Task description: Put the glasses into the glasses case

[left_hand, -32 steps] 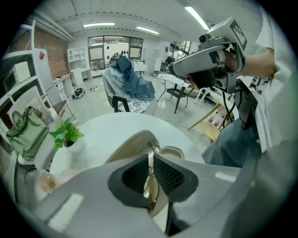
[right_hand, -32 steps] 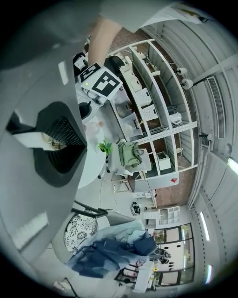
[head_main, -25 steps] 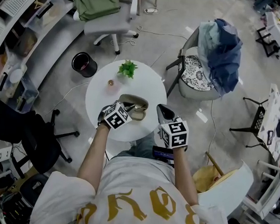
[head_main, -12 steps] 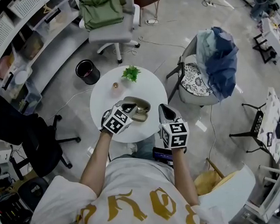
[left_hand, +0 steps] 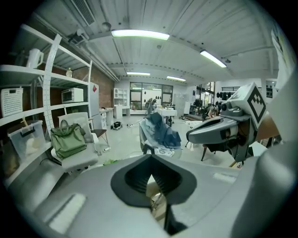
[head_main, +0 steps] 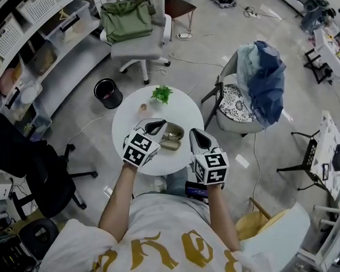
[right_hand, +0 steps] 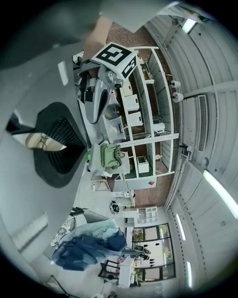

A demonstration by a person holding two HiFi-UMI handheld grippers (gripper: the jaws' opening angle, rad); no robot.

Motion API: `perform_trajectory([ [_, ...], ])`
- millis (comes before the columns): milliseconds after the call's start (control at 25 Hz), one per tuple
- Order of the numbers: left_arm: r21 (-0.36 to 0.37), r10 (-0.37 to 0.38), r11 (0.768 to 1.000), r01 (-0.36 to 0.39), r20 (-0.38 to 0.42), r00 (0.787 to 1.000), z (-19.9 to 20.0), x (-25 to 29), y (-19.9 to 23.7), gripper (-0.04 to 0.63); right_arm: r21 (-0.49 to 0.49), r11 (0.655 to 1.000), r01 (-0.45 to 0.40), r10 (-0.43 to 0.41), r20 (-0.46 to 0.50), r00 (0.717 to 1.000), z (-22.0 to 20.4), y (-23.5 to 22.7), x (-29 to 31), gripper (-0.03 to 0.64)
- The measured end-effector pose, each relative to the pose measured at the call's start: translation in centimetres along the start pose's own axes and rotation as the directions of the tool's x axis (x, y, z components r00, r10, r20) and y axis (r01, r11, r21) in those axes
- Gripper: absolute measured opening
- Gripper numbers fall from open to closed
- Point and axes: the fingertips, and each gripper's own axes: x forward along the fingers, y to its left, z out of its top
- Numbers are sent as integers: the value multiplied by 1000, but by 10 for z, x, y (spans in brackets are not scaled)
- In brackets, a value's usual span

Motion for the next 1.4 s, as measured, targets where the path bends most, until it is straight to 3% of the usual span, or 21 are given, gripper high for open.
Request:
perform_trajectory([
  [520,-179,74,983,-41,183,980,26,-33,11,0,-14,998,61,-60,40,997,19,1,-12,15],
  [960,-238,50,971,-6,179,983,18,-37,7,0,-15,997,74,-73,50,996,18,5,-16,15],
  [1400,-225,47,974,-4,184,982,15,-40,3,0,-11,997,77,-76,46,996,14,6,-20,15],
])
